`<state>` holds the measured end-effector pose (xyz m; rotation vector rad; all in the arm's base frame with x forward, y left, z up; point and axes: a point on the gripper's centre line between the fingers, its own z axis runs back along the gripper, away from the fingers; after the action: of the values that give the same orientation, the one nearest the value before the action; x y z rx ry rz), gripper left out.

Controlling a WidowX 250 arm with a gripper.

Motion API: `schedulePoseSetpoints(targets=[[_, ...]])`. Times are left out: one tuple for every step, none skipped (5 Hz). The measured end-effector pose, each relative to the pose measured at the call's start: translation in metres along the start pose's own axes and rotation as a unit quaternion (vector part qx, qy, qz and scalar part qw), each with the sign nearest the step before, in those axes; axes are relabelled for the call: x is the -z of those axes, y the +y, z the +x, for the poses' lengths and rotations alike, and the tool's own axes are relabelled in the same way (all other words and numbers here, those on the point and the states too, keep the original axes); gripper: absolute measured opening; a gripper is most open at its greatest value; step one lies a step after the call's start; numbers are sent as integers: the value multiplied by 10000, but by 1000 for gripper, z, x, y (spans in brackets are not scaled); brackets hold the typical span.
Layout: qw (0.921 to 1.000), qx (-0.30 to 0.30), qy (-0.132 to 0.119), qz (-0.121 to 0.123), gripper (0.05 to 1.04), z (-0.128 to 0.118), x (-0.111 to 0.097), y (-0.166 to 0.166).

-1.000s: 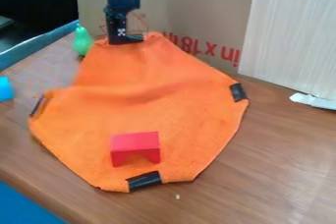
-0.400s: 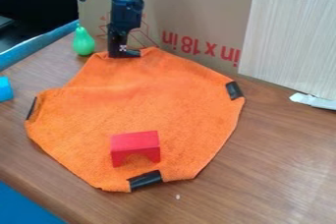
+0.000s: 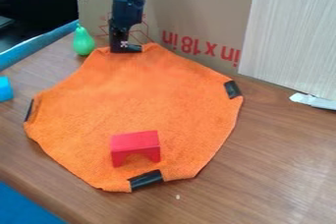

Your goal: Unfold the cloth from top

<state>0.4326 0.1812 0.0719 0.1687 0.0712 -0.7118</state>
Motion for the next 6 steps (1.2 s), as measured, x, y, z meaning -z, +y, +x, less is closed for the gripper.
schedulePoseSetpoints(targets=[[9999,107,38,-64,77,3,5,1],[9997,200,81,-87,224,4,3,5],[9991,334,218,-163,482,5,2,4],[9984,468,215,-229,788,7,1,0],[9978,556,126,-345,997,10,1,-4],[9970,605,-175,-453,999,10,-13,-15]])
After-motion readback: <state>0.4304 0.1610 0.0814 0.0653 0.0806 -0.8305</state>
